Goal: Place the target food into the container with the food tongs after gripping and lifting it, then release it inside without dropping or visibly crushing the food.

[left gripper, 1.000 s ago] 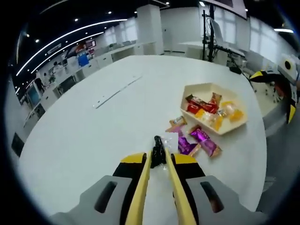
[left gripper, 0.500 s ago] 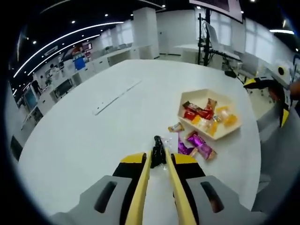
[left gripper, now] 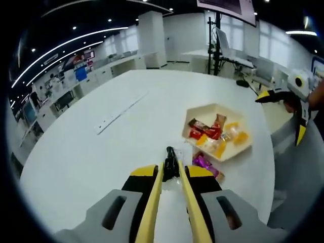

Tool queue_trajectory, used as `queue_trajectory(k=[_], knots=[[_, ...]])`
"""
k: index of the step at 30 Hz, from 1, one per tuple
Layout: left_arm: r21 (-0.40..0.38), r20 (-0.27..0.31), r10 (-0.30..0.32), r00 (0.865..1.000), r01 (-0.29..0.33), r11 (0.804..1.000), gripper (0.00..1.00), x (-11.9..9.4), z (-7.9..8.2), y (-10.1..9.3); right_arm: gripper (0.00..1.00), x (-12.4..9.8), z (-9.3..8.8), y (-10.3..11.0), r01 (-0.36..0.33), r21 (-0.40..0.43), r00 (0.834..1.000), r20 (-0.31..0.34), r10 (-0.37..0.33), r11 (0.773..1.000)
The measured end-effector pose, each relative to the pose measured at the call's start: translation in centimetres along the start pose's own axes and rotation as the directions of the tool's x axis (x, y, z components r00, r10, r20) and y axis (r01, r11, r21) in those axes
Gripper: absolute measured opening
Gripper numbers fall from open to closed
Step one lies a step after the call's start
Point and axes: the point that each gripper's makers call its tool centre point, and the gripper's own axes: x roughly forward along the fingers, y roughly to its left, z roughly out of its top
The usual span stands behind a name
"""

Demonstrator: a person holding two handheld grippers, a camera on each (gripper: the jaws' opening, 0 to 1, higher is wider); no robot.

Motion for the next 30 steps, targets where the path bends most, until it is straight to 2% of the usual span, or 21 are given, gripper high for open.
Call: queue_trajectory(k=[9,17,30], knots=[[0.022,0.013,-0.027,1.000,0.027,0.999,0.17,1.5,2.3,-1.7,0.96,0.0,0.1,0.0,0.001,0.000,1.000,0.003,-0.001,1.000],[0.045,0.030,-0.057,0.998,0.055,0.997,0.17,3.7,5.0,-3.3,0.96,-0.1,0.1,-0.1,0.006,-0.001,1.000,0.007,-0.006,1.000],[0.078,0.052,-0.108,0.993,0.104,0.992,0.17,7.0,8.4,-6.0,0.96,-0.2,0.2,-0.3,0.019,0.008,1.000,0.012,-0.019,1.000]])
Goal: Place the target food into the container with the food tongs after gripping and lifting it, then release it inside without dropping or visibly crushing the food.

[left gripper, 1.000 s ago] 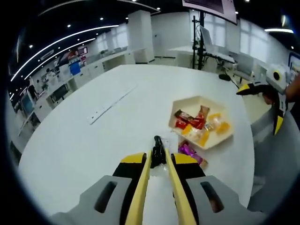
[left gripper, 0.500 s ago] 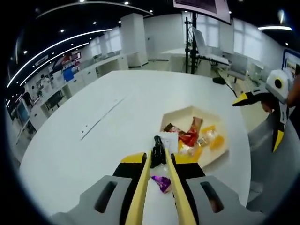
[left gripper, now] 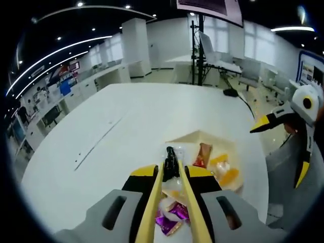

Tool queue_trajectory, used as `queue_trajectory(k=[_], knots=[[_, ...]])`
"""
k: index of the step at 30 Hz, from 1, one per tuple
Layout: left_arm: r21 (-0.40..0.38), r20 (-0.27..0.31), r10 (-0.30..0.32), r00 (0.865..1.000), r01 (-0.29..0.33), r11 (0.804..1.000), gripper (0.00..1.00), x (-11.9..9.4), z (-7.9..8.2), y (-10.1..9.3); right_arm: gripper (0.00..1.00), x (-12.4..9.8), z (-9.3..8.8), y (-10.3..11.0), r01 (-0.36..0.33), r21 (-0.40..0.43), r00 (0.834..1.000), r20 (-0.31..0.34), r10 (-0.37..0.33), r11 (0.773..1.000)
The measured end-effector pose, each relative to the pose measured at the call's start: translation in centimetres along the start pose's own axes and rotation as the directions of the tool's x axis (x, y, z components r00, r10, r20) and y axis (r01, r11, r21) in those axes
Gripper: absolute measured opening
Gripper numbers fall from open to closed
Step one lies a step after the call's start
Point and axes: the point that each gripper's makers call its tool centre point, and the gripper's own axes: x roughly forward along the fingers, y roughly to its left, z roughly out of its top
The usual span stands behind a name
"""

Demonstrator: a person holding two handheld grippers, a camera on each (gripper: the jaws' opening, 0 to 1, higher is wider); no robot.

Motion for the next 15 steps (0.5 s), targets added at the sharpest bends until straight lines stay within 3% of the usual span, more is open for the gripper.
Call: queue_trajectory(k=[9,15], knots=[[0.022,-0.004,-0.040,0.999,0.040,0.999,0.17,3.7,2.0,-2.0,0.96,0.0,0.1,-0.1,0.006,0.002,1.000,0.004,-0.006,1.000],[0.025,-0.013,-0.060,0.998,0.060,0.998,0.17,4.8,2.0,-2.8,0.96,0.0,0.1,-0.1,0.008,0.000,1.000,0.004,-0.008,1.000]])
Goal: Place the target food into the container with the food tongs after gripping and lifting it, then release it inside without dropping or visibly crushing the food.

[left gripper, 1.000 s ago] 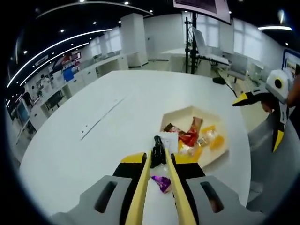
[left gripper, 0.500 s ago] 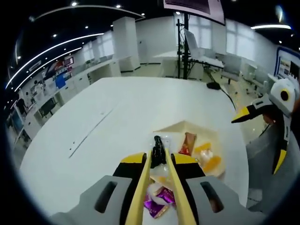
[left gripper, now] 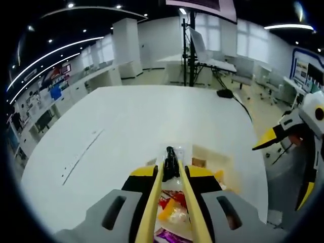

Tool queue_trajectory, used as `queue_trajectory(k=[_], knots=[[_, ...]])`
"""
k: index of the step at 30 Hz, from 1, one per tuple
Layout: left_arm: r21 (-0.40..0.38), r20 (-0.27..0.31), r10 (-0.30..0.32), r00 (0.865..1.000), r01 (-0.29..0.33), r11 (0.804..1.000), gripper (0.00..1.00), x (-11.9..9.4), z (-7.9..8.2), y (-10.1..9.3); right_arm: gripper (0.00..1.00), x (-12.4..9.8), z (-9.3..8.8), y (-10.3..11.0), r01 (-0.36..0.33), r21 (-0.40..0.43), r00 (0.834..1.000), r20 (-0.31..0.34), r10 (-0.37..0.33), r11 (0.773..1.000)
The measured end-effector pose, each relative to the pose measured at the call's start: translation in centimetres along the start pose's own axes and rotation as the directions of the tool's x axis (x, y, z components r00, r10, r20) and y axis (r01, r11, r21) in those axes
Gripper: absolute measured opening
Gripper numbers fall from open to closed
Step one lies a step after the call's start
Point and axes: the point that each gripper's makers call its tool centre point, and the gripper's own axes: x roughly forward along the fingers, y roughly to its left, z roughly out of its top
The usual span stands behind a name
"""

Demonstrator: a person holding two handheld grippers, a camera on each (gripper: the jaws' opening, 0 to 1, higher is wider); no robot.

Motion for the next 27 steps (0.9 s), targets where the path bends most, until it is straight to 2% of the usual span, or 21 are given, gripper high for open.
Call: queue_trajectory(k=[11,17,27], knots=[[0.012,0.003,-0.020,1.000,0.020,1.000,0.18,0.2,0.4,-0.9,0.95,0.0,0.0,-0.1,0.004,-0.001,1.000,-0.001,-0.004,1.000],[0.007,-0.002,-0.022,1.000,0.022,1.000,0.19,0.3,-0.1,-1.0,0.96,0.0,-0.1,0.0,0.000,-0.002,1.000,-0.002,0.000,1.000],[0.023,0.033,-0.023,0.999,0.022,0.999,0.22,-0.7,0.5,-1.0,0.96,0.1,-0.1,0.2,-0.010,-0.009,1.000,-0.008,0.010,1.000]])
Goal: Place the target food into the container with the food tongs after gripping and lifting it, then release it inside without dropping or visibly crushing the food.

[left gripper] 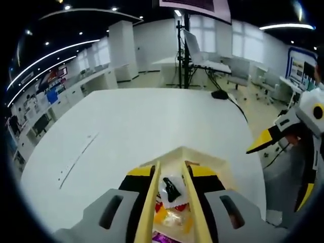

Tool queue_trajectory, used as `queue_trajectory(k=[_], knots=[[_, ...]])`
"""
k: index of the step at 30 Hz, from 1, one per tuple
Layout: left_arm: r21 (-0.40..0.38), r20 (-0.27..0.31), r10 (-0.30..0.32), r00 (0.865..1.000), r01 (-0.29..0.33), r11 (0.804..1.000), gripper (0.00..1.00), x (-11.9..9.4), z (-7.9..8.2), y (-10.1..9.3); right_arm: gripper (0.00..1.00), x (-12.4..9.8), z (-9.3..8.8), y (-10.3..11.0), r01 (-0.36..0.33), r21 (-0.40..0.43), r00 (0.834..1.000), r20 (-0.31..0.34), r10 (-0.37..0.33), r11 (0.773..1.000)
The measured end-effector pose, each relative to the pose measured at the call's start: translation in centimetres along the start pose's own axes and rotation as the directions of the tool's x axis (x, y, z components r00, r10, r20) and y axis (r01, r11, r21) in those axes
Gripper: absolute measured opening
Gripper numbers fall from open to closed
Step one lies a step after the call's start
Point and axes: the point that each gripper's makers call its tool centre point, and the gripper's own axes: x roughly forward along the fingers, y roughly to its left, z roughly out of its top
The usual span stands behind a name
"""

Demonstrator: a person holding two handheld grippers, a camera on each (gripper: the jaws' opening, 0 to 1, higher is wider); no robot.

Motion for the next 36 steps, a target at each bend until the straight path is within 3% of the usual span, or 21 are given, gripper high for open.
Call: queue_trajectory(k=[8,19,25,36], knots=[[-0.005,0.035,0.032,0.999,-0.031,0.999,0.24,-2.6,0.3,1.3,0.96,-0.1,0.0,-0.2,0.007,0.006,1.000,0.003,-0.007,1.000],[-0.035,0.062,0.093,0.994,-0.091,0.995,0.25,-7.2,-1.3,3.0,0.96,0.0,0.0,-0.2,0.006,0.007,1.000,0.003,-0.006,1.000],[-0.085,0.052,0.169,0.984,-0.165,0.983,0.25,-8.8,-3.5,4.6,0.96,0.0,0.0,0.0,0.000,0.002,1.000,-0.001,0.000,1.000],[-0.133,0.036,0.231,0.972,-0.225,0.965,0.25,-9.9,-6.6,5.1,0.96,0.0,-0.2,-0.3,0.009,0.008,1.000,-0.005,-0.009,1.000]])
